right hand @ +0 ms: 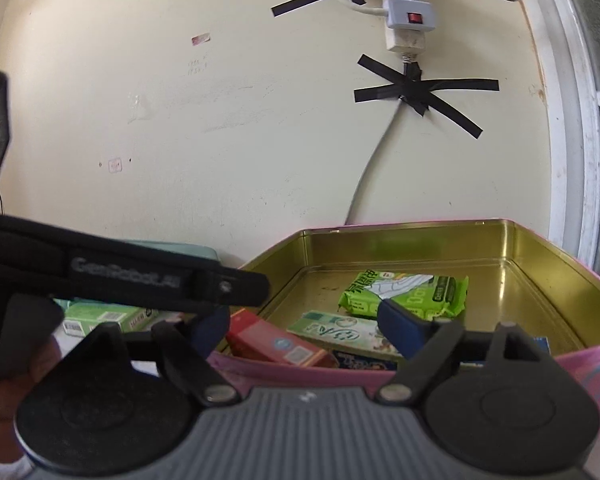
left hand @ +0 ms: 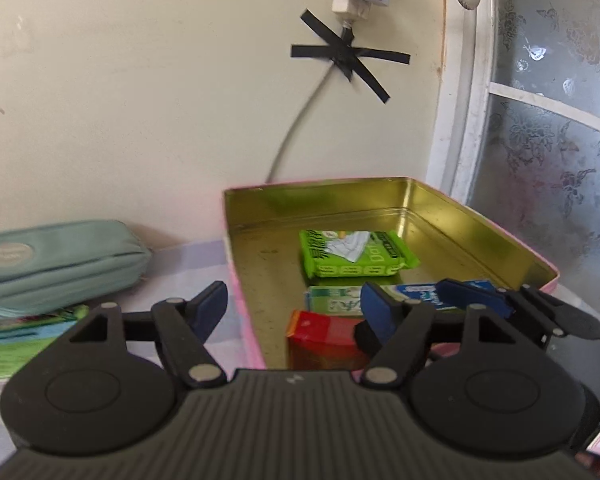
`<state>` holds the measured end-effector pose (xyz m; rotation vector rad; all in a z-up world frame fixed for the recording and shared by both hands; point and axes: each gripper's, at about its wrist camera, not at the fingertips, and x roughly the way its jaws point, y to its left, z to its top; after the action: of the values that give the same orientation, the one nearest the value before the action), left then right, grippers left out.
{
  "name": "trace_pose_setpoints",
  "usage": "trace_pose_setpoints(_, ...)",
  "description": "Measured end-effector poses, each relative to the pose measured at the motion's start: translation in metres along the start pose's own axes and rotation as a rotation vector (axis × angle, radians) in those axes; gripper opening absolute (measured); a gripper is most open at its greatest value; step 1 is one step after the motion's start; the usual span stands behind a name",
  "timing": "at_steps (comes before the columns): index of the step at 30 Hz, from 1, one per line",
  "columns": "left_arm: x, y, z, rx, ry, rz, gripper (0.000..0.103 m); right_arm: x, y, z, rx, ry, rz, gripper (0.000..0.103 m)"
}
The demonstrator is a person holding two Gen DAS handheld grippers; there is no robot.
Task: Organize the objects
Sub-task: 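Place the red box into the pink tin and open the left gripper, then withdraw the left tool from the tin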
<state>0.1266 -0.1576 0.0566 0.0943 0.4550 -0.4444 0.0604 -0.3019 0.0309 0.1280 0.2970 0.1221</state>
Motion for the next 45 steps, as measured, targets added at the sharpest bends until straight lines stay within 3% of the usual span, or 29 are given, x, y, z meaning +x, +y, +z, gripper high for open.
trace_pose_setpoints(8, -0.034, 0.023, -0.013, -0.005, 0.012, 0.153, 0.077, -0.016, 0.006, 0.0, 0.029, -0.055, -0.003, 0.085)
trace_pose_setpoints(17, -0.048, 0.045, -0.039, -0.02, 0.063, 0.235, 0.077, -0.04, 0.027, -0.01, 0.066, -0.063, 0.022, 0.085)
trace_pose_setpoints(24, -0.049, 0.071, -0.062, -0.036, 0.112, 0.283, 0.077, -0.045, 0.04, -0.016, 0.111, 0.023, 0.081, 0.084)
trace_pose_setpoints(36, -0.056, 0.127, -0.096, -0.069, 0.183, 0.382, 0.08, -0.025, 0.106, -0.035, -0.103, 0.191, 0.174, 0.078)
trace_pose_setpoints(45, -0.062, 0.143, -0.101, -0.119, 0.172, 0.377, 0.08, -0.009, 0.137, -0.04, -0.196, 0.269, 0.177, 0.075)
